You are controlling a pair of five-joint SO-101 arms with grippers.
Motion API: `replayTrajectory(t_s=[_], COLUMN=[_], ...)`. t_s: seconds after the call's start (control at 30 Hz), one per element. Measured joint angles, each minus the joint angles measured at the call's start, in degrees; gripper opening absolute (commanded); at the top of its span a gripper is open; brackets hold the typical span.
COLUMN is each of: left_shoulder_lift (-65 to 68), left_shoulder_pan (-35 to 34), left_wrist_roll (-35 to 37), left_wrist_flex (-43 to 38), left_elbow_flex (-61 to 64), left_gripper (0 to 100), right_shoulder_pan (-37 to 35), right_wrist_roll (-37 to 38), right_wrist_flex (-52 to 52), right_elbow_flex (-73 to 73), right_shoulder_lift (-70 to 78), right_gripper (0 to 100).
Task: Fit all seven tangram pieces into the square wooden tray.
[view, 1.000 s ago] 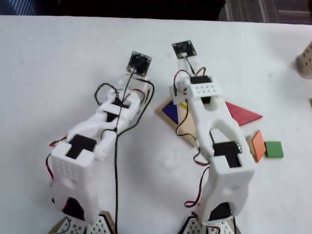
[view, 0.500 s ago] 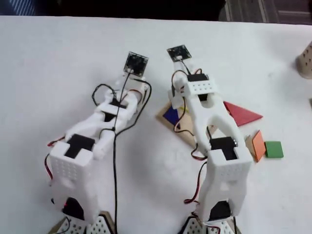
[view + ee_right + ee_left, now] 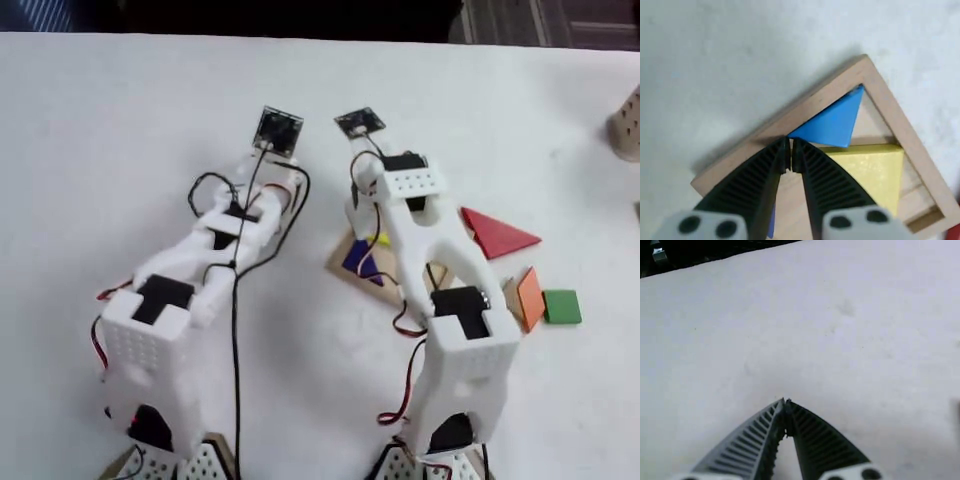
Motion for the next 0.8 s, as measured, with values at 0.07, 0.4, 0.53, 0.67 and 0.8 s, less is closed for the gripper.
replayTrajectory(t_s=[0.07,0.4,0.53,0.67,0.8], left_shoulder_lift=[0.0,0.0,0.0,0.0,0.0], left_shoulder_pan=[0.0,0.0,0.0,0.0,0.0], left_wrist_roll=[0.0,0.0,0.0,0.0,0.0], left_wrist_flex=[0.0,0.0,0.0,0.0,0.0], left_elbow_flex=[0.0,0.0,0.0,0.0,0.0], left_gripper=[2,2,2,2,2], right_shoulder_pan=[0.0,0.4,0.7,1.3,2.4], right_wrist_roll=[0.8,3.8,7.4,9.8,10.7], right_wrist_flex=[0.0,0.0,2.4,5.7,6.9], right_elbow_flex=[1.7,8.5,11.7,14.2,18.5], right_shoulder_lift=[0.0,-5.0,-6.7,-9.0,-14.2], right_gripper=[1.7,1.7,1.7,1.7,1.7])
